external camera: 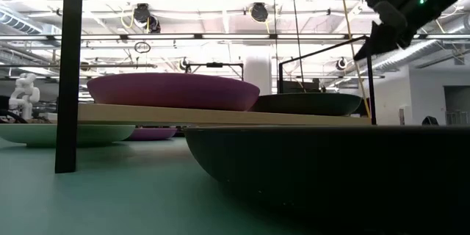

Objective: Place and stack plates onto a shelf
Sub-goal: Stack the green plate on top of the black plate on the shelf

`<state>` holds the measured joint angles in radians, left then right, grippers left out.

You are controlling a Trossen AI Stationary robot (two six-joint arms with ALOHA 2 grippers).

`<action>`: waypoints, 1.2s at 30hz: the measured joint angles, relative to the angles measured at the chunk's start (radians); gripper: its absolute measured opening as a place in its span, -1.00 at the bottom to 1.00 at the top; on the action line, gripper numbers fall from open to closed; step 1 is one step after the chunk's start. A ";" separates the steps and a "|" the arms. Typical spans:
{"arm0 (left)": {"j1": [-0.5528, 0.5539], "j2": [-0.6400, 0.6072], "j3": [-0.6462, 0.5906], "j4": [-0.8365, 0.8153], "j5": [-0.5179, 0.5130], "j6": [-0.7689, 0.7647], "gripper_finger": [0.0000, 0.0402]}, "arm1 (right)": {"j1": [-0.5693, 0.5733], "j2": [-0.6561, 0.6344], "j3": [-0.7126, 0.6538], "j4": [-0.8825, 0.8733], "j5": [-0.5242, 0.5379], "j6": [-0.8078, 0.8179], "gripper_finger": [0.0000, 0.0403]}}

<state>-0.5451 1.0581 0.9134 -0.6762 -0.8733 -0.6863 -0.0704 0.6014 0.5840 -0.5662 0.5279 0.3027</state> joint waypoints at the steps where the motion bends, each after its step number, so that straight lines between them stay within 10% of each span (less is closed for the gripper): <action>1: 0.002 -0.007 0.000 -0.039 0.001 -0.033 -0.38 | 0.000 -0.004 0.010 0.001 0.004 -0.015 -1.00; 17: 0.001 -0.068 0.000 -0.568 0.056 -0.457 -0.38 | 0.000 -0.107 0.042 0.000 0.073 -0.117 -1.00; 36: -0.024 -0.070 -0.230 -0.529 0.634 -0.295 -0.38 | 0.000 -0.109 0.041 0.038 0.044 -0.202 -1.00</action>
<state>-0.5689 0.9880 0.6836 -1.2054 -0.2390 -0.9815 -0.0700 0.4927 0.6254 -0.5278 0.5716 0.1003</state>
